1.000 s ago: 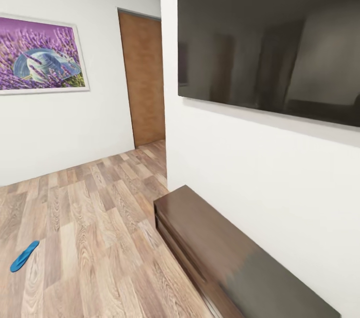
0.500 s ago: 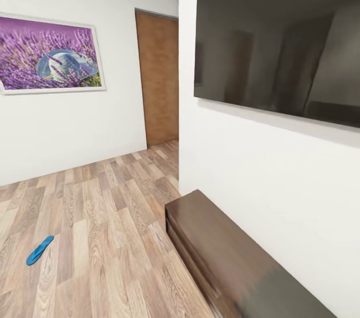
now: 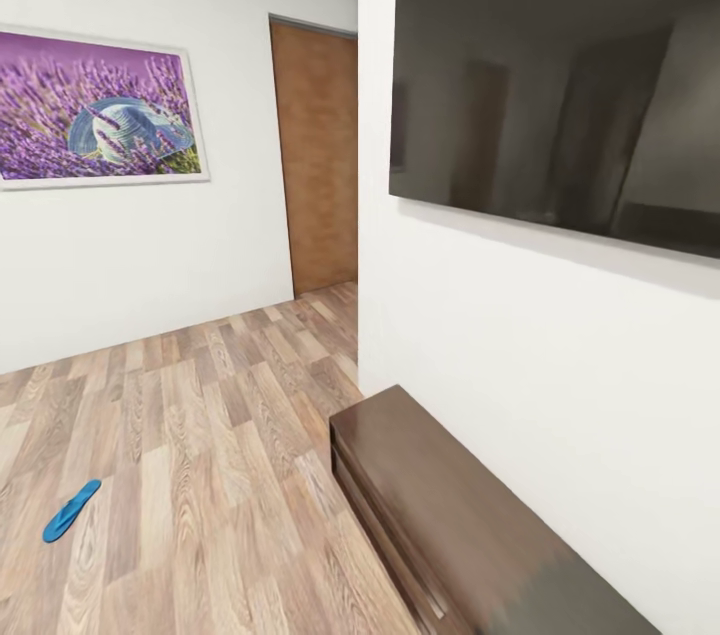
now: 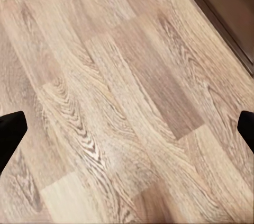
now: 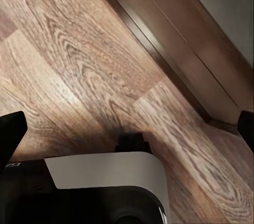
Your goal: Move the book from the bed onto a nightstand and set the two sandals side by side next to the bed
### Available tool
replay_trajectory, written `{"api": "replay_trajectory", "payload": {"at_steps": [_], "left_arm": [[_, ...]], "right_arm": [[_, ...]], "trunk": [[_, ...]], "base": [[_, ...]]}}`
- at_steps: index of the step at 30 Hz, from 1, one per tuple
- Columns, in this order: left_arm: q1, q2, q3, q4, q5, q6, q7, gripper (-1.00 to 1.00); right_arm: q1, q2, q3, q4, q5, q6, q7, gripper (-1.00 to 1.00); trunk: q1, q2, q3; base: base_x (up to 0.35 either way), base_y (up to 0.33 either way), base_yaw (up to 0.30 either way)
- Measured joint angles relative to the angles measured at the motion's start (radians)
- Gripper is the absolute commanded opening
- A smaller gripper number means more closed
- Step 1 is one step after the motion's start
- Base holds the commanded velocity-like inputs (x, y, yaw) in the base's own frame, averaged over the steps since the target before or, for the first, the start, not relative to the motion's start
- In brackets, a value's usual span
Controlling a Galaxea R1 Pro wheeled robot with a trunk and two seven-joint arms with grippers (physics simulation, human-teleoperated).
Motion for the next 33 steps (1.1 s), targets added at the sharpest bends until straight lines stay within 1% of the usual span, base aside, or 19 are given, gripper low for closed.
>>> {"api": "replay_trajectory", "payload": {"at_steps": [6,17,22,33], "left_arm": [[0.000,0.000,0.000,0.000,0.000,0.000,0.000,1.00],[0.000,0.000,0.000,0.001,0.000,0.000,0.000,1.00],[0.000,0.000,0.000,0.001,0.000,0.000,0.000,1.00],[0.000,0.000,0.000,0.001,0.000,0.000,0.000,1.00]], "right_arm": [[0.000,0.000,0.000,0.000,0.000,0.000,0.000,1.00],[0.000,0.000,0.000,0.000,0.000,0.000,0.000,1.00],[0.000,0.000,0.000,0.000,0.000,0.000,0.000,1.00],[0.000,0.000,0.000,0.000,0.000,0.000,0.000,1.00]], "trunk": [[0.000,0.000,0.000],[0.000,0.000,0.000],[0.000,0.000,0.000],[0.000,0.000,0.000]], "base": [[0.075,0.000,0.000],[0.013,0.000,0.017],[0.001,0.000,0.209],[0.000,0.000,0.282]]}}
